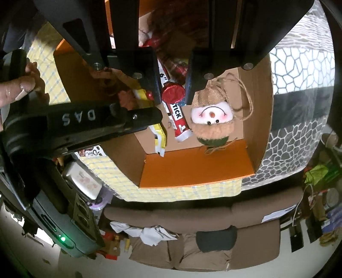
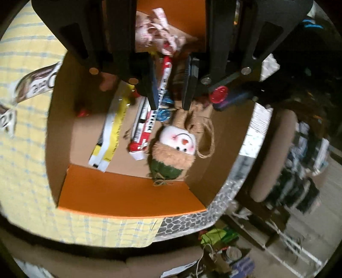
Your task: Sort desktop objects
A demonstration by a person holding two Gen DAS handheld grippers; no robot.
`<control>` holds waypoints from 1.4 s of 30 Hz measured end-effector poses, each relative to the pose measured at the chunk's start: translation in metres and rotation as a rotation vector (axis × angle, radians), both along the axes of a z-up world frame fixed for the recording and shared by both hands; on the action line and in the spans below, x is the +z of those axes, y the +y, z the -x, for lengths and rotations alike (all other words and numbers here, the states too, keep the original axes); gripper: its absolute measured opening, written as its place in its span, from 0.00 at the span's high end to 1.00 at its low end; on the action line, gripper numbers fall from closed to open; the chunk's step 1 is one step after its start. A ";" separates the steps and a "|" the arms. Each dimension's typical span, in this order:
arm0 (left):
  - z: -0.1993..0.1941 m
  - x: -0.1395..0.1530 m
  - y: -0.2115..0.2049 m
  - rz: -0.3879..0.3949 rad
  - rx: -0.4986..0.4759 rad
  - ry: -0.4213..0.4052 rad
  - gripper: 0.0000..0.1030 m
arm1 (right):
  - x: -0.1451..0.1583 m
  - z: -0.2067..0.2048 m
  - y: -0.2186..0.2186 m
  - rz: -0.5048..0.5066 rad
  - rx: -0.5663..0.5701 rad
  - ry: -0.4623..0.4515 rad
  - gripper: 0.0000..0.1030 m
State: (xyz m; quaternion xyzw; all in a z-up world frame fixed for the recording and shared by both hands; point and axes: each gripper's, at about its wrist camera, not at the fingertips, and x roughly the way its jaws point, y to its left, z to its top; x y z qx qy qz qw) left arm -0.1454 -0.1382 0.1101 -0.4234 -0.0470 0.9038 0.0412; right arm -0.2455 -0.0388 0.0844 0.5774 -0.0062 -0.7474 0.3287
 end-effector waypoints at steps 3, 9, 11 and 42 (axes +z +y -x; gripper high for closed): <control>0.001 0.003 0.000 0.002 -0.001 0.000 0.80 | 0.005 -0.001 0.001 -0.025 0.009 0.028 0.66; -0.001 0.012 -0.002 0.015 0.043 0.020 0.33 | 0.022 -0.001 0.011 0.025 -0.010 0.054 0.22; -0.004 0.016 -0.008 -0.008 0.083 0.047 0.14 | 0.029 0.000 0.018 0.067 -0.019 0.047 0.17; 0.132 -0.015 0.222 0.269 -0.588 -0.240 0.17 | 0.067 0.043 0.297 -0.046 -0.191 0.181 0.17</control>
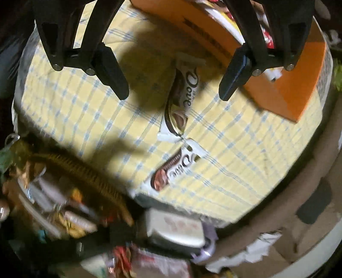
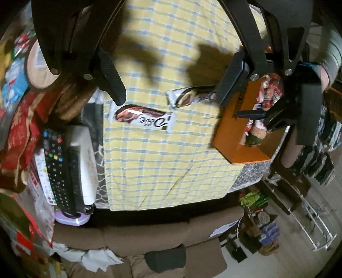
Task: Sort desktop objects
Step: 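Grasp the smaller Dove chocolate bar with the left gripper, then carry the Dove bar into the orange box and open the left gripper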
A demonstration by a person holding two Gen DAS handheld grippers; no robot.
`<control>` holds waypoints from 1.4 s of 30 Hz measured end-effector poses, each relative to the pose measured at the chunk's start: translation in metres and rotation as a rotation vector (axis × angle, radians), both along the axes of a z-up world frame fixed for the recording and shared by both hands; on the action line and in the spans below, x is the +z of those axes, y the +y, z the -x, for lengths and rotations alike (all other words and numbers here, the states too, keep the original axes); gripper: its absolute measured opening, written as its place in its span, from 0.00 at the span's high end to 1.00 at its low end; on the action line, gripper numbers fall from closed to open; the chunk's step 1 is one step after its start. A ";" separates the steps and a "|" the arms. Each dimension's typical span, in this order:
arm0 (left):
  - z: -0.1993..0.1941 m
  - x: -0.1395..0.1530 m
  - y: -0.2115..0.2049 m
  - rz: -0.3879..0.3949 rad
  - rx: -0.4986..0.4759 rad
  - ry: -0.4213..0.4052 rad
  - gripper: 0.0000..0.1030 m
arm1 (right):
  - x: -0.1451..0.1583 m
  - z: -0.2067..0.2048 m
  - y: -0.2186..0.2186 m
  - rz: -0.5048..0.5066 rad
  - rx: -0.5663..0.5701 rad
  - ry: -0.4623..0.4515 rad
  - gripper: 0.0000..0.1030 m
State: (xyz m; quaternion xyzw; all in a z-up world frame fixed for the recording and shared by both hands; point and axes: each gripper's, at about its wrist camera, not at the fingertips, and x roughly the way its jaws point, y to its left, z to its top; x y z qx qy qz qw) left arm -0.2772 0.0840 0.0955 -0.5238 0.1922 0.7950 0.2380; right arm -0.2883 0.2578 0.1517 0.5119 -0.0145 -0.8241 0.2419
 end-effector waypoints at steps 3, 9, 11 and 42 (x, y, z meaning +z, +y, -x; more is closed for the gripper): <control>0.011 -0.022 0.013 0.076 -0.040 -0.049 0.25 | -0.004 0.012 0.000 -0.065 0.036 0.019 0.20; 0.031 -0.053 0.028 0.186 -0.094 -0.139 0.27 | -0.015 0.024 0.007 -0.132 0.048 0.025 0.29; 0.033 -0.064 0.031 0.217 -0.103 -0.169 0.33 | -0.017 0.025 0.009 -0.131 0.052 0.026 0.29; -0.019 0.005 -0.008 -0.207 0.205 -0.094 0.61 | -0.074 -0.011 -0.003 0.361 -0.061 -0.200 0.30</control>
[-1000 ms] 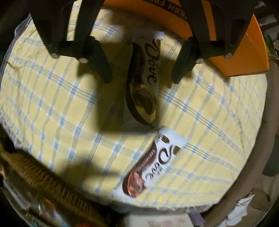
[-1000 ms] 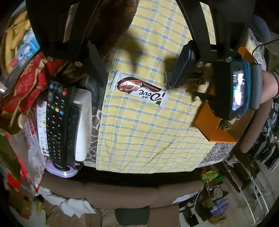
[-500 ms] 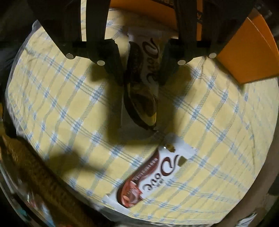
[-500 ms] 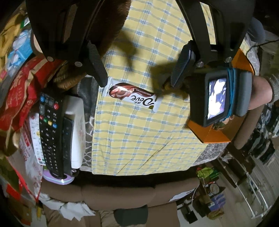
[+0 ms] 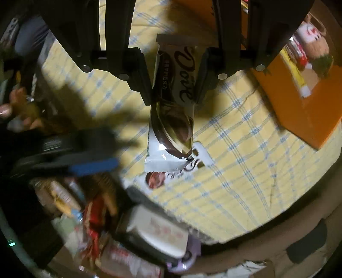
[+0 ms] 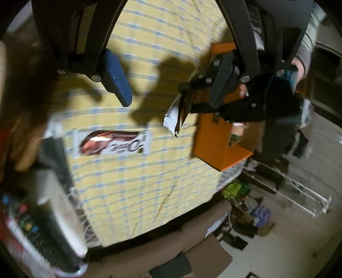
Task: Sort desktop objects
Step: 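Carry the Dove bar into the orange box and open the left gripper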
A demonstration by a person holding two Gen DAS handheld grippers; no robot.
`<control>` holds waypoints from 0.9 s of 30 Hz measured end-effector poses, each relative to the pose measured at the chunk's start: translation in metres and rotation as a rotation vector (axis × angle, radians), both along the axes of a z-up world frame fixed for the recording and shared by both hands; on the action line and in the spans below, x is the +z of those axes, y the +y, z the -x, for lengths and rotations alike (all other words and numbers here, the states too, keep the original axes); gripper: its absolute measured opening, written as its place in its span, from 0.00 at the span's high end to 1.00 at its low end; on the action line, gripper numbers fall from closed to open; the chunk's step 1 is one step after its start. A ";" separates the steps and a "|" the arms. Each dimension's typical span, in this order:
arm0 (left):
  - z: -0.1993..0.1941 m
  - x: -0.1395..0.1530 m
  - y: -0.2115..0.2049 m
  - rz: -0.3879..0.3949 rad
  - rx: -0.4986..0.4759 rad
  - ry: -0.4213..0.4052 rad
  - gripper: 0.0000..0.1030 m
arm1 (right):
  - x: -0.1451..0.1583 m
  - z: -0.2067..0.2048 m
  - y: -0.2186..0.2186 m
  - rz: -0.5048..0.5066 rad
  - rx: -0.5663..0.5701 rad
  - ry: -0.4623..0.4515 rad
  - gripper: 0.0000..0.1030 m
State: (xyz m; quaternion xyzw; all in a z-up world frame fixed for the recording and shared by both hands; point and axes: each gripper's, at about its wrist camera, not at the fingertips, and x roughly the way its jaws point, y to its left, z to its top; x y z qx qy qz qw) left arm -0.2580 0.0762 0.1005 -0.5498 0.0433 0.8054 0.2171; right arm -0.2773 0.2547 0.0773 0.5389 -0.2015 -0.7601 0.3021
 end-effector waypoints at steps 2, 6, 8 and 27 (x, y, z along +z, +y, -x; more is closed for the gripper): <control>-0.007 0.010 -0.008 -0.042 0.024 0.016 0.61 | -0.006 -0.001 -0.008 0.041 -0.010 -0.017 0.42; -0.001 0.023 -0.018 -0.084 0.044 0.041 0.61 | -0.005 -0.003 -0.029 0.102 0.006 -0.020 0.64; -0.006 0.031 -0.026 -0.096 0.060 0.059 0.61 | 0.001 -0.004 -0.044 0.124 0.027 -0.013 0.87; -0.038 0.049 -0.189 -0.185 0.341 0.099 0.63 | 0.040 0.011 -0.229 0.101 0.237 0.021 0.88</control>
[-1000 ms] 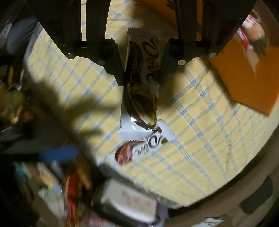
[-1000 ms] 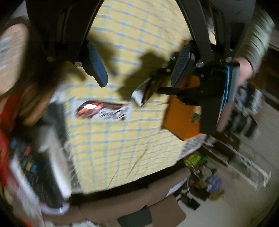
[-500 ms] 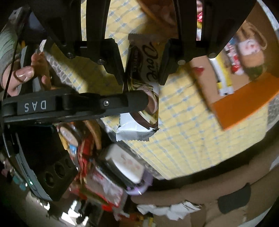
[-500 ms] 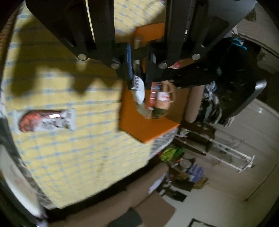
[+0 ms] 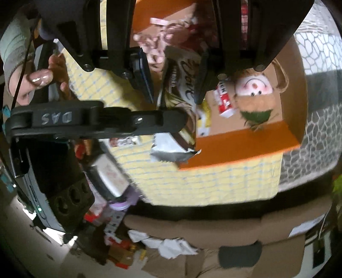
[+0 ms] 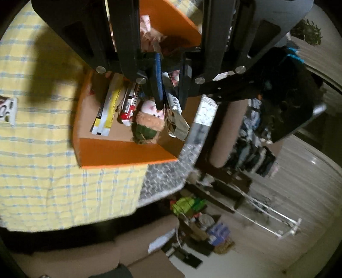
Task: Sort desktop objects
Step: 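Carry the Dove bar into the orange box and open the left gripper, then grasp the larger Dove chocolate bar by its end with the right gripper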
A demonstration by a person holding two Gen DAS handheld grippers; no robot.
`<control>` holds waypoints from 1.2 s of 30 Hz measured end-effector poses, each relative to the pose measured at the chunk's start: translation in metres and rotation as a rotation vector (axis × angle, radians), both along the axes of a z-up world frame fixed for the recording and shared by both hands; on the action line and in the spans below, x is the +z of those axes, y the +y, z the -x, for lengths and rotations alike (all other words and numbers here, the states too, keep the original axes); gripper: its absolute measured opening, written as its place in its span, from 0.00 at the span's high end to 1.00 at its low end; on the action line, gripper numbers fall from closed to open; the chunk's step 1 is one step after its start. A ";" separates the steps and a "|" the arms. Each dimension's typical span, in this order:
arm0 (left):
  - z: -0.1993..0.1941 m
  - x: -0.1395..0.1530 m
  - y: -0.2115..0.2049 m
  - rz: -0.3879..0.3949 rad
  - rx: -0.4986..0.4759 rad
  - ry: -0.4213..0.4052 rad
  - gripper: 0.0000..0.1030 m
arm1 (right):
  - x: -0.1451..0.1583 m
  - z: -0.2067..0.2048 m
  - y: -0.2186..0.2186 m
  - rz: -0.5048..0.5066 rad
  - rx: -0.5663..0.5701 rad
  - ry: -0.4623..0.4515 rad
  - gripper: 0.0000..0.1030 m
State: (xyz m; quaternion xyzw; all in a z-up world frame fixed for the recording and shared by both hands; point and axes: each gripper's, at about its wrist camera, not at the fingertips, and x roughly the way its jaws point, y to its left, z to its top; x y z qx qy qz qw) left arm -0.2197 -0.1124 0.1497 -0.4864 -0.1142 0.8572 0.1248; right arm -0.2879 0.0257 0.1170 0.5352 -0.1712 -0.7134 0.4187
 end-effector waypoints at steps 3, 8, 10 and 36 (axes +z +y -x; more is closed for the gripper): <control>0.010 -0.026 -0.012 -0.028 0.030 -0.039 0.63 | -0.031 0.010 -0.018 -0.048 0.002 -0.044 0.88; 0.020 -0.063 -0.022 -0.029 0.069 -0.091 0.63 | -0.065 0.029 -0.044 -0.160 0.032 -0.056 0.88; 0.022 -0.072 -0.025 -0.029 0.086 -0.107 0.63 | -0.066 0.034 -0.051 -0.232 0.035 -0.016 0.86; 0.055 -0.017 0.078 -0.290 -0.016 -0.014 0.19 | -0.036 0.057 0.157 -0.817 0.067 0.310 0.49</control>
